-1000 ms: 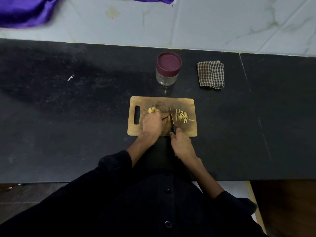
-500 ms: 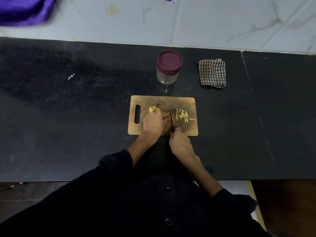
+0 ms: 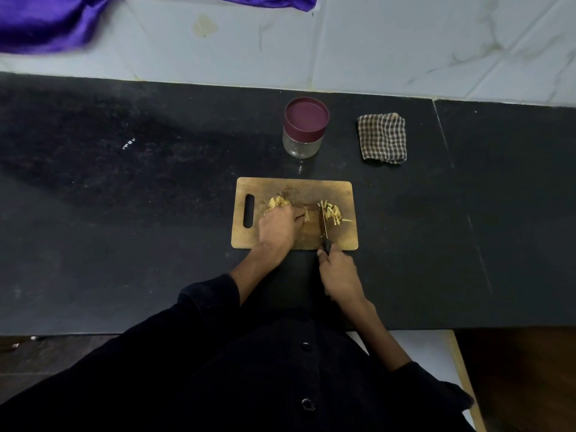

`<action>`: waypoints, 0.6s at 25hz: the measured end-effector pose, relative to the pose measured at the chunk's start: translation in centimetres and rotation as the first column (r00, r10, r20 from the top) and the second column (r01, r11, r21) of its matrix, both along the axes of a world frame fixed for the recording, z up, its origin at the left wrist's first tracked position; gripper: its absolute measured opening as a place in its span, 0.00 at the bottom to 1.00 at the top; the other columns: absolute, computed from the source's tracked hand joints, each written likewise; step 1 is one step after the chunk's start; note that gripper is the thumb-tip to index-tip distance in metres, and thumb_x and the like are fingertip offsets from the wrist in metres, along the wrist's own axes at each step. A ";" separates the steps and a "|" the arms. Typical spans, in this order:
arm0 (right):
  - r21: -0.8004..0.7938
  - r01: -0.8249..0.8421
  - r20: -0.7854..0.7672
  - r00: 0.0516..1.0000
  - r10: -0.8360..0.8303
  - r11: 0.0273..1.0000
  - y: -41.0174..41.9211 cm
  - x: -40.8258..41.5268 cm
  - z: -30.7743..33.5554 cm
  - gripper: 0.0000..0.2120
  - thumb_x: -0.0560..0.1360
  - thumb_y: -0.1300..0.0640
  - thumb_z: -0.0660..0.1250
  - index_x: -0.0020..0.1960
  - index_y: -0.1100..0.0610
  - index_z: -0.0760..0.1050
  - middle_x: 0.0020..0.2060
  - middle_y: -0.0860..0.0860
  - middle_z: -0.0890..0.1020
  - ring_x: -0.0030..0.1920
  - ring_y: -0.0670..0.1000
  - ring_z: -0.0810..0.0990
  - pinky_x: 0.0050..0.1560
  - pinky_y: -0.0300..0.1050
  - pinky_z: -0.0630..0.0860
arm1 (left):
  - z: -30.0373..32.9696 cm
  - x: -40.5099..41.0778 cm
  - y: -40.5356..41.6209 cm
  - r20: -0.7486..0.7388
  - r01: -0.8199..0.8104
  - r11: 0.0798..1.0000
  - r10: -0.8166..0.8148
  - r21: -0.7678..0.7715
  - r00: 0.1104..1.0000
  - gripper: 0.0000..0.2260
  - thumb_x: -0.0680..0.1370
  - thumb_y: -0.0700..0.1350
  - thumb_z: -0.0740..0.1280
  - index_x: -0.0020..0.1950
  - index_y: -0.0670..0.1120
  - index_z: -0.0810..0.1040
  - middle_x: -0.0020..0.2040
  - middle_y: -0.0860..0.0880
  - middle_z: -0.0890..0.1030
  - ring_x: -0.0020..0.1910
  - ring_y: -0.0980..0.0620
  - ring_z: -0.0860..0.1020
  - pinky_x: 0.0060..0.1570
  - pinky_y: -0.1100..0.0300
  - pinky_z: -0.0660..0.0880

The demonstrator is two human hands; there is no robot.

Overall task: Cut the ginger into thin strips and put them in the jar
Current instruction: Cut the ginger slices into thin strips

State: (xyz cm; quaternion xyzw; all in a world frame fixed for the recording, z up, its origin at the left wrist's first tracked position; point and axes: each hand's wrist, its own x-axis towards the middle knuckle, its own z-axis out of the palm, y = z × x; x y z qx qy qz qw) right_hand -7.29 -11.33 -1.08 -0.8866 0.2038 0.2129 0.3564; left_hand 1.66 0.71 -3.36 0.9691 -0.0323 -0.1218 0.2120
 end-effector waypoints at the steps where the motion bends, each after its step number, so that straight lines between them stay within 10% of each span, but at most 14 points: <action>1: 0.013 0.008 0.011 1.000 -0.008 1.000 -0.1 -0.1 0.1 0.13 0.84 0.51 0.55 0.58 0.59 0.71 0.48 0.59 0.80 0.47 0.62 0.81 0.48 0.60 0.79 | 0.1 0.0 0.1 0.004 0.005 1.000 -0.005 -0.012 1.000 0.12 0.80 0.52 0.63 0.60 0.52 0.80 0.51 0.48 0.83 0.50 0.49 0.80 0.50 0.53 0.77; 15: -0.029 -0.088 0.021 0.996 0.088 0.996 1.3 1.6 0.9 0.11 0.83 0.51 0.56 0.55 0.59 0.68 0.49 0.60 0.80 0.47 0.64 0.82 0.46 0.63 0.80 | 0.5 -0.5 0.5 0.068 0.018 0.984 -0.006 -0.180 0.998 0.14 0.78 0.47 0.66 0.63 0.56 0.78 0.51 0.51 0.83 0.51 0.52 0.80 0.51 0.54 0.78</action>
